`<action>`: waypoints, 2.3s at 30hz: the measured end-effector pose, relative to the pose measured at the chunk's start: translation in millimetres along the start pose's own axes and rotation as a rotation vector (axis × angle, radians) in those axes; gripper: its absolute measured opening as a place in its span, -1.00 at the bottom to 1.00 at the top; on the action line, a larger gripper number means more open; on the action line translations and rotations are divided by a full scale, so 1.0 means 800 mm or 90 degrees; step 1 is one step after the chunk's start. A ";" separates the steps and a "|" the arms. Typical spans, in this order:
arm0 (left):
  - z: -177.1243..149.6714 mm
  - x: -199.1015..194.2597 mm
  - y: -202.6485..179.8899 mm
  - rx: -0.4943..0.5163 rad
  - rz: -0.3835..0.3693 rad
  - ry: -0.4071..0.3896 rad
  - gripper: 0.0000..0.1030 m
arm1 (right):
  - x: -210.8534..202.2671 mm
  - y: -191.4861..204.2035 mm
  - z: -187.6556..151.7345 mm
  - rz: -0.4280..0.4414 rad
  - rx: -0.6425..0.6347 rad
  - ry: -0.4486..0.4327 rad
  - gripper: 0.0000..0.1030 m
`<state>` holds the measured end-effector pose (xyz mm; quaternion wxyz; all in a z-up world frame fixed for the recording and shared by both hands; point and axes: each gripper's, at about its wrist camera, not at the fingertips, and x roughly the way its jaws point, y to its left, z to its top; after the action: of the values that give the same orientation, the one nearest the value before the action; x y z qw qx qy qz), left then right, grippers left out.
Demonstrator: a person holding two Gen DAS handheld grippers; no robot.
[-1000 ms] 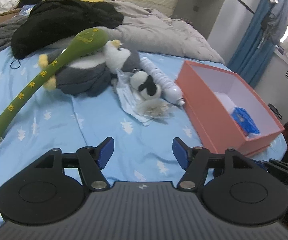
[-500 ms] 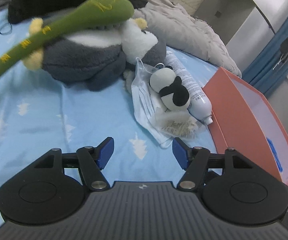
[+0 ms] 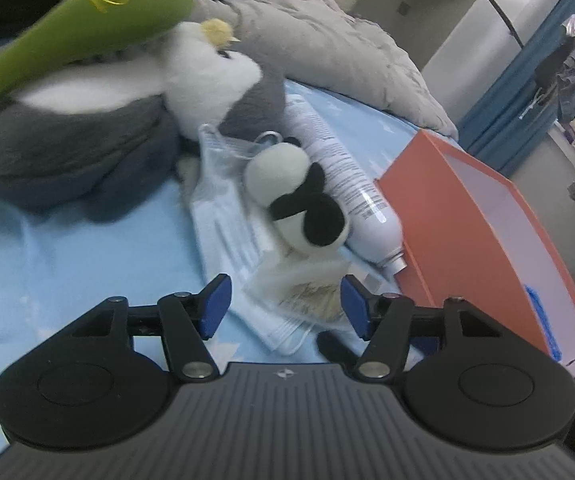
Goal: Organize soft objects
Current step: 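Grasp the clear plastic piece with the left tool while the right tool grasps the barcode packet, then lift and carry the clear plastic piece and barcode packet over the pink box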
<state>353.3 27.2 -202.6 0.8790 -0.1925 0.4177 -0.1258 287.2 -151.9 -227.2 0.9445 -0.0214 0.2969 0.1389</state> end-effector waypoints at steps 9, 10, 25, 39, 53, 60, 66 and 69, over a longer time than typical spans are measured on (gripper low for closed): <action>0.017 0.041 -0.026 0.019 -0.025 0.030 0.42 | 0.009 -0.012 -0.006 0.029 0.026 0.005 -0.35; 0.018 0.046 -0.030 0.025 -0.021 0.036 0.42 | 0.009 -0.013 -0.007 0.032 0.027 0.006 -0.39; 0.009 0.067 -0.072 0.135 0.078 0.063 -0.34 | -0.001 -0.022 -0.006 0.060 0.046 0.008 -0.83; -0.011 0.024 -0.059 0.120 0.120 0.046 -0.62 | -0.021 -0.029 -0.011 0.063 0.050 0.002 -0.90; -0.051 -0.039 -0.054 0.090 0.130 0.024 -0.62 | -0.061 -0.014 -0.023 0.087 0.028 0.005 -0.90; -0.077 -0.069 -0.054 0.100 0.151 0.024 -0.62 | -0.090 -0.002 -0.037 0.098 0.039 0.022 -0.90; -0.107 -0.087 -0.044 0.105 0.160 0.058 -0.62 | -0.124 0.012 -0.058 0.110 0.031 0.049 -0.90; -0.118 -0.094 -0.038 0.110 0.158 0.070 -0.48 | -0.134 0.015 -0.068 0.105 0.031 0.053 -0.88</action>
<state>230.9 6.6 -191.7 0.8769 -0.0559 0.4734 -0.0623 169.3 -173.6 -211.0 0.9170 0.0206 0.3400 0.2077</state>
